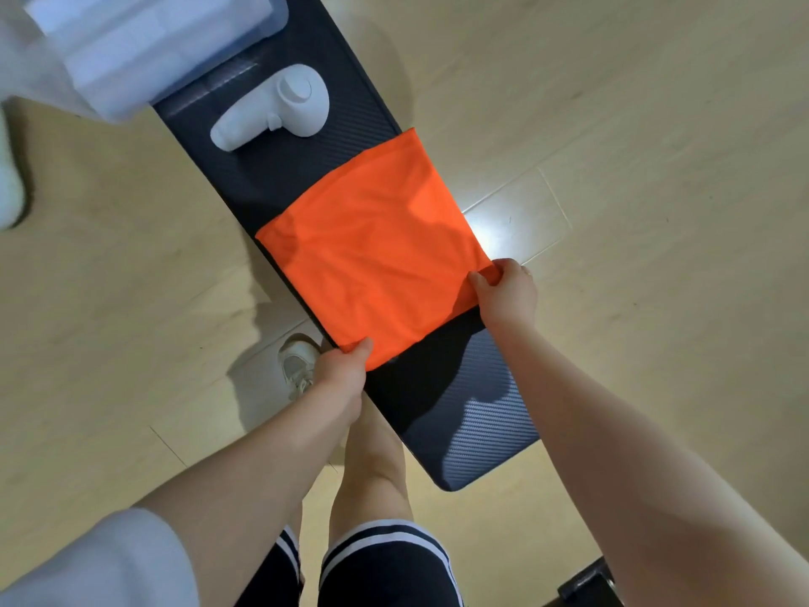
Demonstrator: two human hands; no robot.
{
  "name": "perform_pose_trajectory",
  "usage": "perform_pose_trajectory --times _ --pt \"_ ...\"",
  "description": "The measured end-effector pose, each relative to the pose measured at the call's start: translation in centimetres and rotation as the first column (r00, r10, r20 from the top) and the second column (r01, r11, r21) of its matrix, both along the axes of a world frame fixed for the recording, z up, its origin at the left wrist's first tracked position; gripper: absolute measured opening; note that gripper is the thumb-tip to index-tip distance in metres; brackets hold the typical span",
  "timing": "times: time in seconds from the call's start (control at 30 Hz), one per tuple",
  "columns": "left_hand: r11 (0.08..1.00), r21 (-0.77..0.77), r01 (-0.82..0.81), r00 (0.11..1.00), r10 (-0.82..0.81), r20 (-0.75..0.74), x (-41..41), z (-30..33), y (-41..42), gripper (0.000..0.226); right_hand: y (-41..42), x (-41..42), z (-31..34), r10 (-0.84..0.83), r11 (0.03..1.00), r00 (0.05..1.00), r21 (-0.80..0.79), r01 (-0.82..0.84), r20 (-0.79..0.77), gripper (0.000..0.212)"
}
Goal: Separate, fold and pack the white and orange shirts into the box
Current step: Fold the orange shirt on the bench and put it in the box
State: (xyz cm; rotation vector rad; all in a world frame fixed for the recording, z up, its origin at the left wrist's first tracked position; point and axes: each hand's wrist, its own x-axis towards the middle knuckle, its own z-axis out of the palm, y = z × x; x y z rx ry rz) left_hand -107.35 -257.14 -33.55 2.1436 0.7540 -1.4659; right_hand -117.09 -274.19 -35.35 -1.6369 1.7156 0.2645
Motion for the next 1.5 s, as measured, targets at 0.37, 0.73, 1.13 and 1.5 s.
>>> perform_pose_trajectory --times 0.37,0.73,1.13,1.5 --pt "0.95 -0.208 -0.232 0.971 0.212 -0.114 0.8 3.7 3.1 0.015 2.3 -4.8 4.3 -0.139 0.964 0.988 0.24 0.117 0.073 0.015" --pt "0.931 -0.36 0.059 0.984 0.007 0.179 7.8 7.4 0.4 0.013 0.4 0.8 8.1 -0.43 0.875 0.822 0.396 0.278 0.373 0.022" --pt "0.405 -0.135 0.904 0.345 -0.507 0.79 8.4 2.6 -1.7 0.049 3.6 4.6 3.8 0.456 0.85 0.859 -0.4 -0.343 0.232 0.04" --pt "0.264 0.168 0.95 0.049 -0.657 0.752 8.7 -1.0 -1.3 0.038 3.9 1.9 0.2 0.688 0.685 0.722 -0.268 -0.677 -0.066 0.053"
